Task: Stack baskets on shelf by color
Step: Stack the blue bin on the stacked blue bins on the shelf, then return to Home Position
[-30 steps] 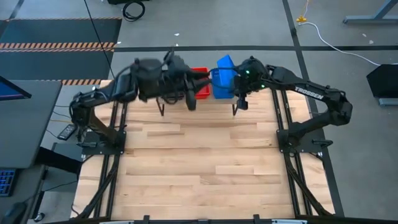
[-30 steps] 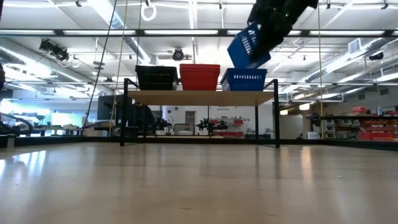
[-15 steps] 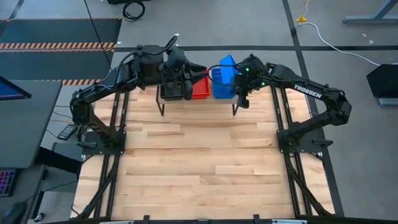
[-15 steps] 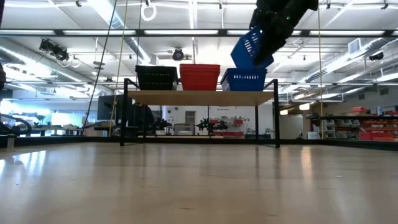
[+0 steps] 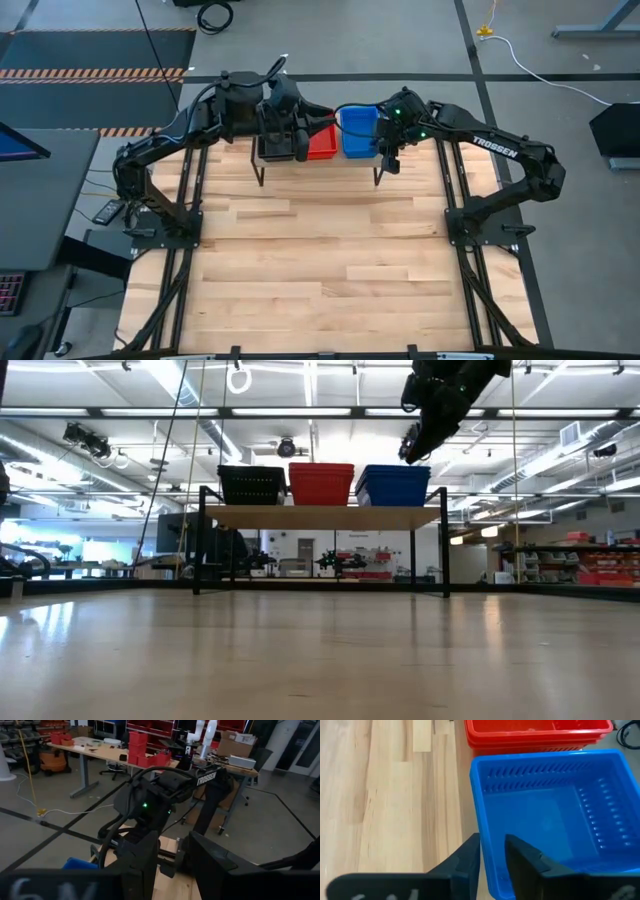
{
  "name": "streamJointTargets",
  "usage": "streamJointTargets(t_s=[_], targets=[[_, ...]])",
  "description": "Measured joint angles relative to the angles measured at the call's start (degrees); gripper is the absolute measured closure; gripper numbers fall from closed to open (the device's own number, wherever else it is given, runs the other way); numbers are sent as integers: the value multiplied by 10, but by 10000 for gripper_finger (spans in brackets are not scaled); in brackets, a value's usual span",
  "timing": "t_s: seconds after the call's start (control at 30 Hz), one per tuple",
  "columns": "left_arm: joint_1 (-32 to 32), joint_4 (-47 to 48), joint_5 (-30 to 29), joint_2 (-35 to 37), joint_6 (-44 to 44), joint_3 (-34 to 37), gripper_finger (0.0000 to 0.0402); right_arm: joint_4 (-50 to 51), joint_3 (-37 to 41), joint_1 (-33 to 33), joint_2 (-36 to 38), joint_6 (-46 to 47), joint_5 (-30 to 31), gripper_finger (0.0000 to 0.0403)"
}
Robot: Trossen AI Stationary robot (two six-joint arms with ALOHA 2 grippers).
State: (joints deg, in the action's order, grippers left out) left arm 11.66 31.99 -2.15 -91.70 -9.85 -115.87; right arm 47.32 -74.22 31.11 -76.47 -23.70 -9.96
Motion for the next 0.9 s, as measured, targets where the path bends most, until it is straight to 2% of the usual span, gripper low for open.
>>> streamJointTargets(t_s=[0.3, 0.47, 0.57, 0.67, 0.77, 0.9], targets=[[0, 18, 0, 0, 0, 0, 285, -30, 0, 0, 39, 51, 0, 296], [4, 69, 0, -2, 26, 0, 285, -35, 1, 0, 78, 128, -4, 297], [15, 96, 4, -2, 45, 0, 285, -36, 1, 1, 99, 181, -38, 297], [41, 134, 35, 3, 59, 0, 287, -36, 1, 1, 116, 212, -76, 298], [61, 166, 56, 16, 59, 1, 303, -37, 5, 0, 140, 255, -95, 298], [71, 224, 52, 43, 45, 1, 349, -36, 42, 0, 194, 320, -93, 311]])
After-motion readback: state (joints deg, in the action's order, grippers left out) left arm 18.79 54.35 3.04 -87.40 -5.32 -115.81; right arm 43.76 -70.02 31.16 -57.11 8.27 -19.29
